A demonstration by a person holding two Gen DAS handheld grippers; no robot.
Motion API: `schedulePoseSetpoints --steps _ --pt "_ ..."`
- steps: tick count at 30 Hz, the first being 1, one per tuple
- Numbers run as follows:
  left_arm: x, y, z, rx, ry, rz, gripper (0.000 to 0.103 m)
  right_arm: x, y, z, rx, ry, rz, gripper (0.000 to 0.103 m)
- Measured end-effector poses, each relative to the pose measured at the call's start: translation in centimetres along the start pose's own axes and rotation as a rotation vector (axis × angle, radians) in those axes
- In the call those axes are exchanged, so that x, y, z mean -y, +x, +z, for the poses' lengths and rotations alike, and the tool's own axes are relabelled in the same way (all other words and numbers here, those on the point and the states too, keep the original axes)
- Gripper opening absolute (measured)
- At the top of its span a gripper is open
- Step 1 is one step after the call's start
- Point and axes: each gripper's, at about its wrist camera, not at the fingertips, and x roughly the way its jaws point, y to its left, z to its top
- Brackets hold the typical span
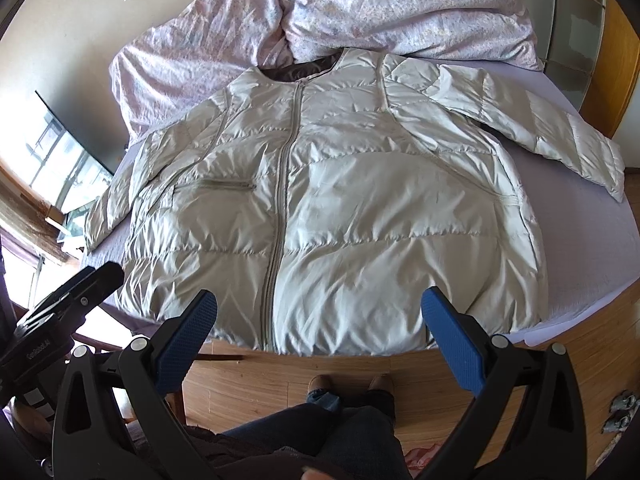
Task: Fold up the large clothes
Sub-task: 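Grasp the sleeve cuff with the right gripper and lift it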
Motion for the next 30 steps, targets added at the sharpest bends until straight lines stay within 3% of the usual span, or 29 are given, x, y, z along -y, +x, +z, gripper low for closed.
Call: schedulePoseSetpoints --steps 6,11,15,19,25,30 --pt "-0.4 2.6 1.4 -0.01 0.001 0.056 0.101 4.3 1.1 2.5 0.024 0.11 -0.033 0.102" --pt "-0.3 4.0 2.7 -0.019 -0.003 0.076 0.101 12.1 2.6 5.5 0.021 0.277 -0.085 0.102" --pt "-0.1 5.4 3.9 -0.033 -0.019 0.087 0.101 19.4 3.0 7.8 0.037 0.411 -0.146 0.088" --pt "0.3 6.6 4.9 -0.047 -0.035 0.092 0.101 27.3 2.8 10.0 0.051 0.532 -0.263 0.076" --pt "1.1 7.9 5.3 -0.072 -0.054 0.096 0.101 38.2 1.9 10.8 0.038 0.702 -0.437 0.07" --pt "1.9 8.3 5.3 -0.074 -0.054 0.133 0.101 43.8 2.1 9.5 0.011 0.842 -0.423 0.063"
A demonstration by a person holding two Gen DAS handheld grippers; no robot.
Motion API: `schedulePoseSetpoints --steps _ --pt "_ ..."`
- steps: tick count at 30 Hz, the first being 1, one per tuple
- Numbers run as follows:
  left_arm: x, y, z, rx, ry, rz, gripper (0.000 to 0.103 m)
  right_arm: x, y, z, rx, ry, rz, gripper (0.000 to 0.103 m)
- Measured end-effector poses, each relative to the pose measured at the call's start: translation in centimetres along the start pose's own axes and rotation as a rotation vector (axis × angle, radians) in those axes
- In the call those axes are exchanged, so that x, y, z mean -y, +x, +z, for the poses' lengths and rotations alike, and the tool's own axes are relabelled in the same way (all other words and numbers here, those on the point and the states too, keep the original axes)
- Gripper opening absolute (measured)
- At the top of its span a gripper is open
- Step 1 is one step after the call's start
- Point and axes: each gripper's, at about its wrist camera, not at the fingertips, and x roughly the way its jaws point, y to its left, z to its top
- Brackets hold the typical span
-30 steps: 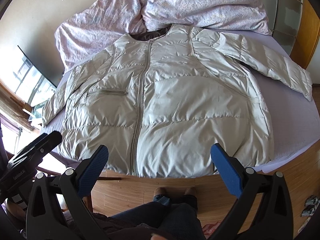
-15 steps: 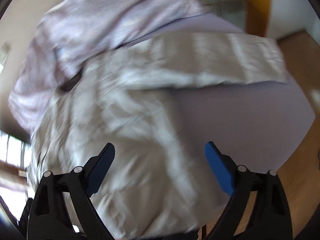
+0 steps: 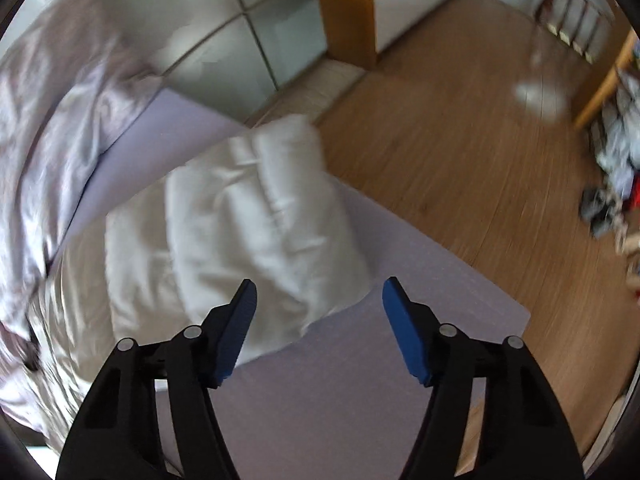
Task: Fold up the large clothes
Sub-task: 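Grasp the sleeve cuff with the right gripper and lift it, then fold the held sleeve across the jacket front with the right gripper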
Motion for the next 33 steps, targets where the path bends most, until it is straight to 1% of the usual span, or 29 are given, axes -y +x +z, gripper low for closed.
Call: schedulePoseSetpoints --steps 3,5,8,9,10,13,15,19,22,24,27,31,32,33 --pt "0.4 0.1 0.0 -0.006 -0.001 0.011 0.101 1.1 1.4 0.8 -0.045 0.016 0.041 0.051" --pt "0.6 0.1 0.0 -0.008 -0.001 0.015 0.101 1.2 2.0 1.1 -0.055 0.004 0.053 0.049" --pt "0.6 0.1 0.0 -0.01 -0.004 0.018 0.101 0.8 2.6 1.2 -0.045 -0.019 0.06 0.043" --pt "0.5 0.2 0.0 -0.011 -0.007 0.018 0.101 0.6 2.8 1.4 -0.038 -0.023 0.065 0.037" --pt "0.3 0.2 0.0 -0.013 -0.012 0.017 0.101 0.3 2.7 1.2 -0.032 -0.033 0.067 0.029" --pt "-0.6 0.6 0.4 -0.028 -0.031 0.029 0.101 -0.7 1.8 0.5 -0.017 -0.06 0.074 0.015" --pt "-1.4 1.0 0.8 -0.04 -0.037 0.044 0.101 -1.4 1.0 0.2 0.01 -0.068 0.072 0.012" --pt "-3.3 1.4 2.2 -0.033 -0.024 0.066 0.101 -4.6 -1.8 -0.2 0.118 -0.139 0.064 0.011" --pt "-5.0 1.7 3.5 -0.024 -0.019 0.077 0.101 -8.6 -4.6 -0.9 0.179 -0.197 0.127 0.011" --pt "-6.1 1.9 4.3 -0.022 -0.028 0.081 0.101 -12.4 -6.3 -1.8 0.193 -0.245 0.192 0.011" --pt "-7.9 2.1 5.6 -0.016 -0.037 0.086 0.101 -17.8 -7.9 -3.8 0.198 -0.338 0.254 0.011" --pt "-10.1 2.5 6.9 -0.013 -0.044 0.104 0.101 -26.3 -8.5 -8.0 0.152 -0.484 0.35 0.011" --pt "-10.8 2.6 7.1 -0.013 -0.049 0.104 0.101 -28.0 -8.5 -9.2 0.133 -0.521 0.362 0.011" --pt "-11.3 2.6 7.3 -0.013 -0.054 0.106 0.101 -30.4 -8.1 -10.8 0.111 -0.568 0.356 0.011"
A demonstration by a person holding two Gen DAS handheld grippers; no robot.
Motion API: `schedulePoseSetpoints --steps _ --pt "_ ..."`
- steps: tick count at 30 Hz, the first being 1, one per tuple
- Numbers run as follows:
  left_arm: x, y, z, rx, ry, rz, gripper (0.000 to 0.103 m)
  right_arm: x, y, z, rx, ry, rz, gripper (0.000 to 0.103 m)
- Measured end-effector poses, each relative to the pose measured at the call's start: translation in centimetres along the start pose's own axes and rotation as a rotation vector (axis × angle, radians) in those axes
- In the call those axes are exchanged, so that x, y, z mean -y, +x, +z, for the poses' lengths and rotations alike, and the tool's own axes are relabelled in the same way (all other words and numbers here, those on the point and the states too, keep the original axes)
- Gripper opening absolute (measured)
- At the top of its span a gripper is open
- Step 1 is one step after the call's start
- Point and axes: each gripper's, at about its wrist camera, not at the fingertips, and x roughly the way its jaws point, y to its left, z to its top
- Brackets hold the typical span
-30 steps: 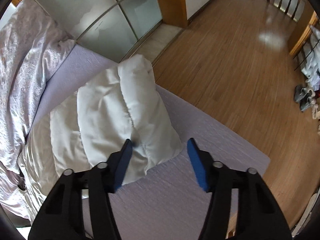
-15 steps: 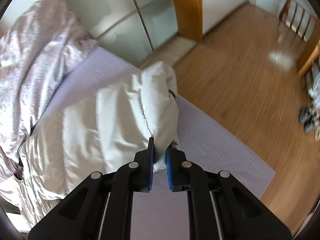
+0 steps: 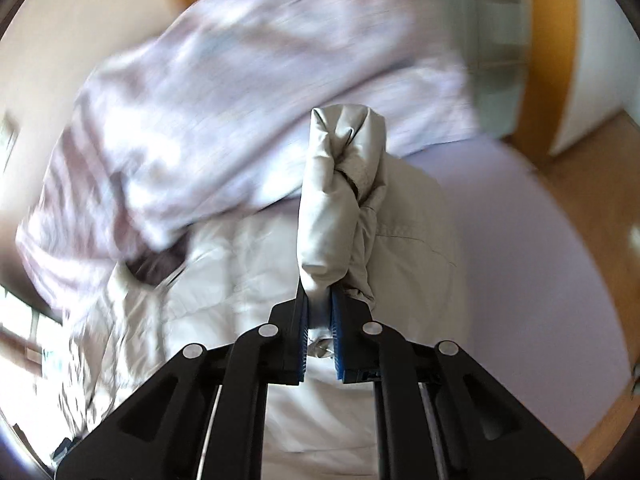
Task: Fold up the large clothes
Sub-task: 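Fold the held sleeve across the jacket front with the right gripper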
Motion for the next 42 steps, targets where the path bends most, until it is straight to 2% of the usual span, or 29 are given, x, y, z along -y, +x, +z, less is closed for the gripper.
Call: schedulePoseSetpoints --steps 4,17,23,27,30,33,35,36,42 --pt "-2.4 0.2 0.5 -0.006 -0.019 0.022 0.101 -6.0 3.5 -1.7 -0.085 -0.09 -0.002 0.011" --pt "-10.4 0.6 1.3 0.003 -0.126 0.067 0.101 -22.1 8.2 -8.6 -0.248 -0.267 0.16 0.01" --pt "-12.4 0.3 1.5 0.042 -0.153 0.062 0.101 -26.5 10.0 -11.8 -0.327 -0.34 0.186 0.008" --pt "-13.1 0.7 1.7 0.03 -0.138 0.088 0.101 -28.2 10.9 -13.4 -0.395 -0.401 0.182 0.011" --pt "-14.0 1.0 1.7 0.017 -0.151 0.085 0.101 -27.9 9.5 -12.5 -0.34 -0.369 0.21 0.012" --pt "-15.1 1.3 1.7 0.013 -0.17 0.094 0.101 -26.5 8.2 -10.1 -0.261 -0.275 0.219 0.012" --pt "-15.9 1.5 1.6 0.012 -0.184 0.111 0.101 -25.3 8.3 -8.5 -0.233 -0.232 0.162 0.023" --pt "-16.2 1.4 1.6 0.012 -0.189 0.113 0.101 -25.0 8.9 -8.2 -0.236 -0.215 0.134 0.031" --pt "-18.5 1.9 1.6 -0.01 -0.235 0.13 0.101 -24.0 12.8 -8.2 -0.31 -0.164 0.044 0.032"
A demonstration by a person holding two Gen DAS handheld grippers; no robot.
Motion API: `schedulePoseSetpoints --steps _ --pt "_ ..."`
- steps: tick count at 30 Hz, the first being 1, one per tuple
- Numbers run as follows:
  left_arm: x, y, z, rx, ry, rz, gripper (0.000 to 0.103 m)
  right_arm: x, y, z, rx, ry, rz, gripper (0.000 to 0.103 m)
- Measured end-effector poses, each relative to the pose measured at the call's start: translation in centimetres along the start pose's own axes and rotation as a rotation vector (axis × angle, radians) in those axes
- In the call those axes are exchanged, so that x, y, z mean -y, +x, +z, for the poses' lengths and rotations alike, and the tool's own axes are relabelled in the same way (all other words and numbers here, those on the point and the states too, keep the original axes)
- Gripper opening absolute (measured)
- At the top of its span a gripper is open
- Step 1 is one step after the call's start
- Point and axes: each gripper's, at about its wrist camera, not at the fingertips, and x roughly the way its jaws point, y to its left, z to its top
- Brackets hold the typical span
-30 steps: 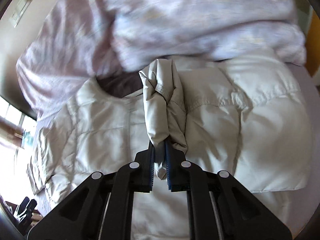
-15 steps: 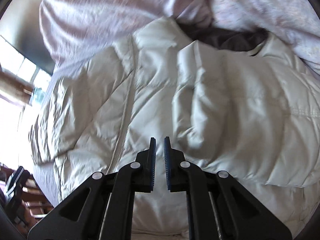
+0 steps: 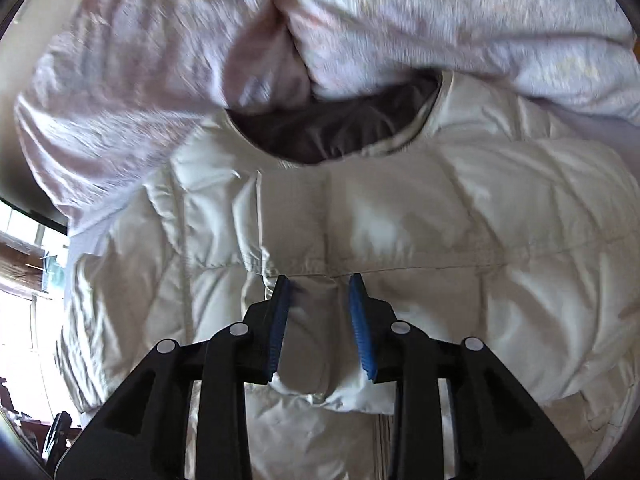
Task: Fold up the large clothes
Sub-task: 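Fold the held sleeve across the jacket front with the right gripper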
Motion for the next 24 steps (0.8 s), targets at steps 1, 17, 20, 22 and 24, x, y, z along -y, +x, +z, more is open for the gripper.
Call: schedulePoseSetpoints --steps 1,17,20,22,24 --pt "-0.5 0.1 0.1 -0.004 -0.01 0.004 0.101 -0.2 0.5 -0.3 -0.01 -0.005 -0.011 0.032" --pt "-10.1 2.0 2.4 -0.023 -0.211 0.046 0.101 -1.8 2.3 -1.5 -0.001 -0.111 -0.113 0.033" --pt "-12.2 2.9 2.8 -0.024 -0.273 0.028 0.101 -1.9 2.6 -1.8 -0.001 -0.112 -0.107 0.033" --pt "-13.4 3.5 2.8 -0.031 -0.318 0.007 0.101 -1.7 2.7 -1.6 -0.002 -0.112 -0.104 0.033" --pt "-14.4 4.2 2.9 -0.044 -0.359 -0.015 0.101 -1.8 2.5 -1.9 -0.001 -0.114 -0.104 0.033"
